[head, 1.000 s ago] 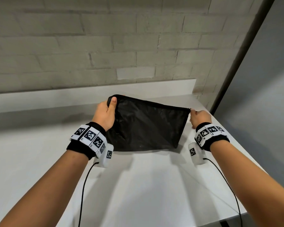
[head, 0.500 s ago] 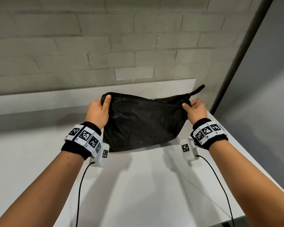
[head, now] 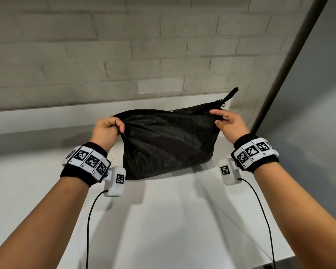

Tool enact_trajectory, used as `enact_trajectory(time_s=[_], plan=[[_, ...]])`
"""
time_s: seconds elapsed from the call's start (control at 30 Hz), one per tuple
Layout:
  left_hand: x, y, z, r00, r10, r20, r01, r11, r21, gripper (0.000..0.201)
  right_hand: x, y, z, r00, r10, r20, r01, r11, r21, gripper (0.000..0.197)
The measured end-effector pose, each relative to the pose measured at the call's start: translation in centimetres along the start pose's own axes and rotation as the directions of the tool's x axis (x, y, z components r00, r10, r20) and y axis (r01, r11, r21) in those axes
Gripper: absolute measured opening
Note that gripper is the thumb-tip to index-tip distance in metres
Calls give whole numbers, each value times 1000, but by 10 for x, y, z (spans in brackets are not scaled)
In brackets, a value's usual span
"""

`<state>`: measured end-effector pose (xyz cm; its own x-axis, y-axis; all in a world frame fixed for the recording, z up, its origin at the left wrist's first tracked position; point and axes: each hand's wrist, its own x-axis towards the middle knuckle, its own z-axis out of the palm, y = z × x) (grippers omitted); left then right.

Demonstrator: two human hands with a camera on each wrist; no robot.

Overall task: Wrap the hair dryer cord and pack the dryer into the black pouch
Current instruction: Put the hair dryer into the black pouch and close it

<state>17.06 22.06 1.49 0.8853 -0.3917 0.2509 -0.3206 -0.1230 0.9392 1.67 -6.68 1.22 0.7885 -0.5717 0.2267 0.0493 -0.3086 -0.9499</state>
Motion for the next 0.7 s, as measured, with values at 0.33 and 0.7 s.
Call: enact_trajectory(time_s=[0.33,0.7], plan=[[-3,3,-6,992,72,99,-104,920,378,54,6,-6,-4,995,-26,97,27,1000,-13,51],[32,-7,1,1000,29,7,-30,910,413,33,37,-18,-2,976,-91,198,161,911,-379,71]])
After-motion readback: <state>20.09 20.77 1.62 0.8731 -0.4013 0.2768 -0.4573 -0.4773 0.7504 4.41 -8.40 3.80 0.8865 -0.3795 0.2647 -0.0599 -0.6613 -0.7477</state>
